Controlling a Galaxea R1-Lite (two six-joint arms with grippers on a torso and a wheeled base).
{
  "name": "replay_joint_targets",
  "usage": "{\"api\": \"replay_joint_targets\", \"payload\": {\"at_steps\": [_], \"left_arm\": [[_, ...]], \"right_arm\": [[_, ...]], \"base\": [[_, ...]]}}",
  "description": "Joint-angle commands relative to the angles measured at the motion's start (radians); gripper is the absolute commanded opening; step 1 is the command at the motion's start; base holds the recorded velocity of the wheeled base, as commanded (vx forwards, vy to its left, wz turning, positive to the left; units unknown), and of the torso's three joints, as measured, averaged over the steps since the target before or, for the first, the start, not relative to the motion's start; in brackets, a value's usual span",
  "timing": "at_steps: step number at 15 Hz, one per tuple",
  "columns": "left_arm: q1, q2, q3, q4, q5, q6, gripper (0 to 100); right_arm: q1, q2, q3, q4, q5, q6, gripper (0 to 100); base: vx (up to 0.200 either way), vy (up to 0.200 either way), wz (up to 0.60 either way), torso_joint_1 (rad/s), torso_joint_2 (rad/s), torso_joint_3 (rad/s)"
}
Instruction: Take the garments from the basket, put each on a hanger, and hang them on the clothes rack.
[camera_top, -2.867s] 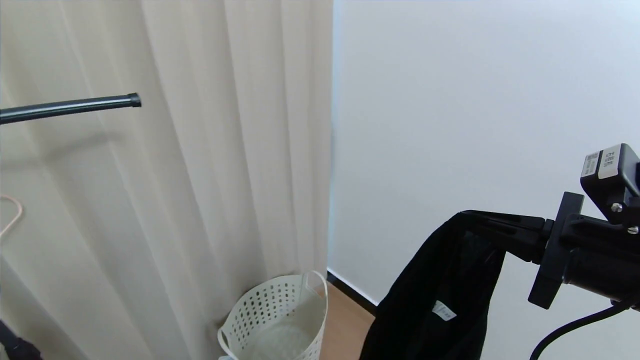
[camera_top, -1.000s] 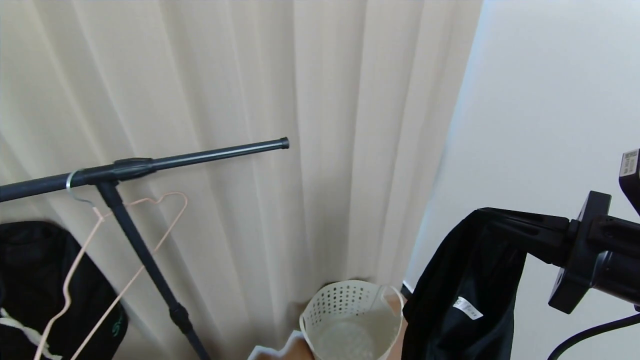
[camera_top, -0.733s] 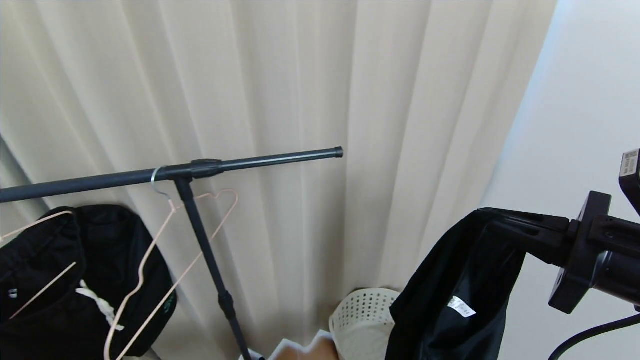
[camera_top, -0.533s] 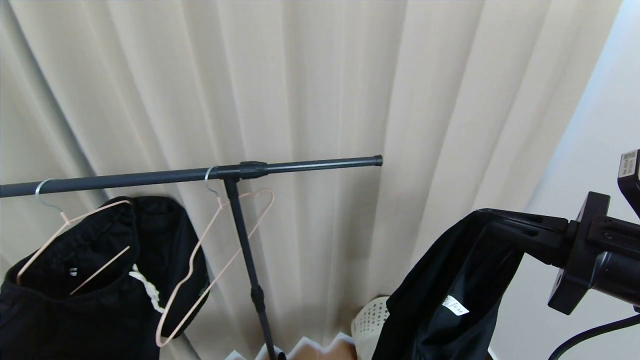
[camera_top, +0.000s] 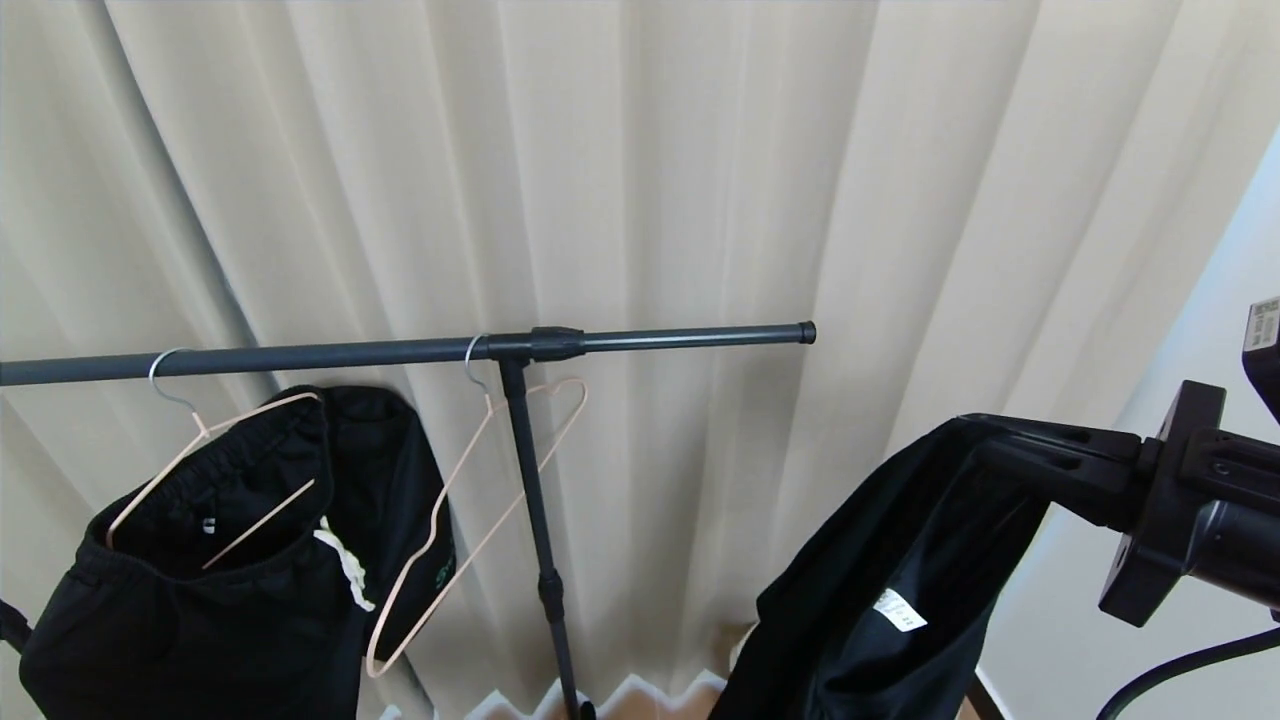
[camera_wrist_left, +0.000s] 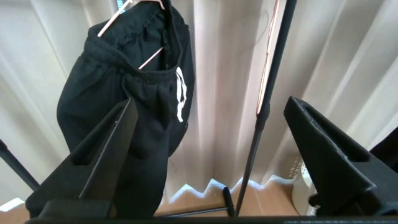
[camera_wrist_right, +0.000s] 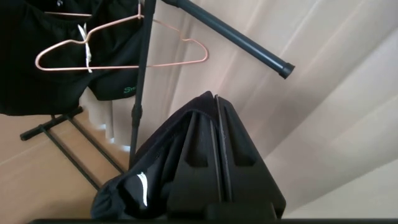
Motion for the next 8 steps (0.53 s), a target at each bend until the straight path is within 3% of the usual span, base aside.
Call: {"api": "replay_joint_targets", "payload": {"at_steps": [1, 2, 8], "left_arm": [[0.0, 0.001, 0.0, 0.0, -0.001, -0.001, 100], [0.0, 0.0, 0.0, 0.0, 0.0, -0.003, 100], [0.0, 0.0, 0.0, 0.0, -0.003, -0.003, 100]], "right_arm": [[0.002, 0.001, 0.001, -0.001, 0.001, 0.0, 0], [0.0, 0.001, 0.001, -0.001, 0.001, 0.0, 0], [0.0, 0.0, 0.001, -0.001, 0.001, 0.0, 0]], "base": [[0.0, 0.0, 0.0, 0.0, 0.0, 0.0], [0.0, 0.0, 0.0, 0.0, 0.0, 0.0], [-0.2, 0.2, 0.0, 0.005, 0.0, -0.003]]}}
